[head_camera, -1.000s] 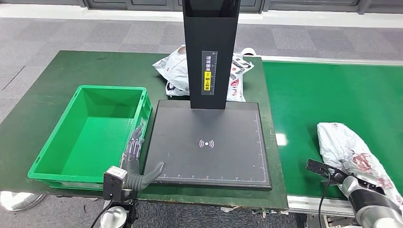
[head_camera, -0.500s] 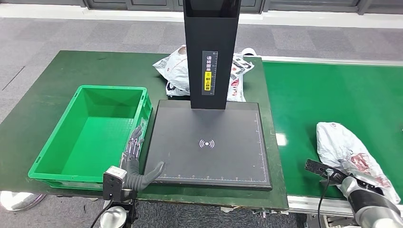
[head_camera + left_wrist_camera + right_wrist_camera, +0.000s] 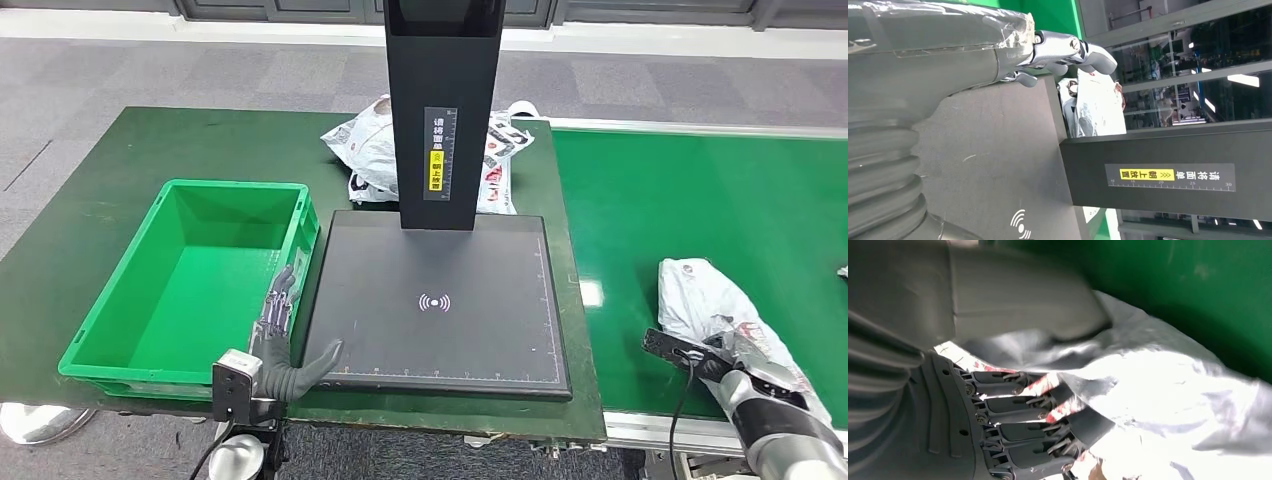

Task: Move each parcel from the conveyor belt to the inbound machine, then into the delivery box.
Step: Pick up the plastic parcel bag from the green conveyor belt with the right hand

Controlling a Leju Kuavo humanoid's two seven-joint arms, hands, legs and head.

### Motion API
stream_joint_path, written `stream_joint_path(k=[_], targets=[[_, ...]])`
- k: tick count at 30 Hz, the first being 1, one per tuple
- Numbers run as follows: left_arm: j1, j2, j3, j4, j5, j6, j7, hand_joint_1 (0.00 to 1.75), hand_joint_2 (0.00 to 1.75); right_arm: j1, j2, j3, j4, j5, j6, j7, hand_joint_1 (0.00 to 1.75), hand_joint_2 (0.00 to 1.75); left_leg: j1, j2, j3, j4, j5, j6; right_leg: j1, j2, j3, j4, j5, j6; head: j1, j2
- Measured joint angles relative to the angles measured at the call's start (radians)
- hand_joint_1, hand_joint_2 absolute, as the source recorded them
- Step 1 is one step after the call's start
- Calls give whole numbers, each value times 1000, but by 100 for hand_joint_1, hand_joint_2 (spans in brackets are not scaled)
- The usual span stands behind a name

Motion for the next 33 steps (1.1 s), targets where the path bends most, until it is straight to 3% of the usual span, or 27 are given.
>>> stream_joint_path(k=[26,28,33], targets=[[13,0,17,-12,7,0,-1,0,175,-10,16,0,-3,-7,-11,-12,175,175,0,-1,-2,0,0,0,0,0,-2,0,0,0,0,0],[17,0,18,-14,8,3,-3,0,175,-11,20,-4,-4,-46,-29,-44,175,175,0,0,-3,0,0,0,0,0,-2,0,0,0,0,0],[43,0,24,-36,8,28,-10,0,175,-11,60,-68,-70,-268,-59,-222,175,175,0,2,-9,-1,-1,-1,0,3,-4,0,0,-1,0,0]])
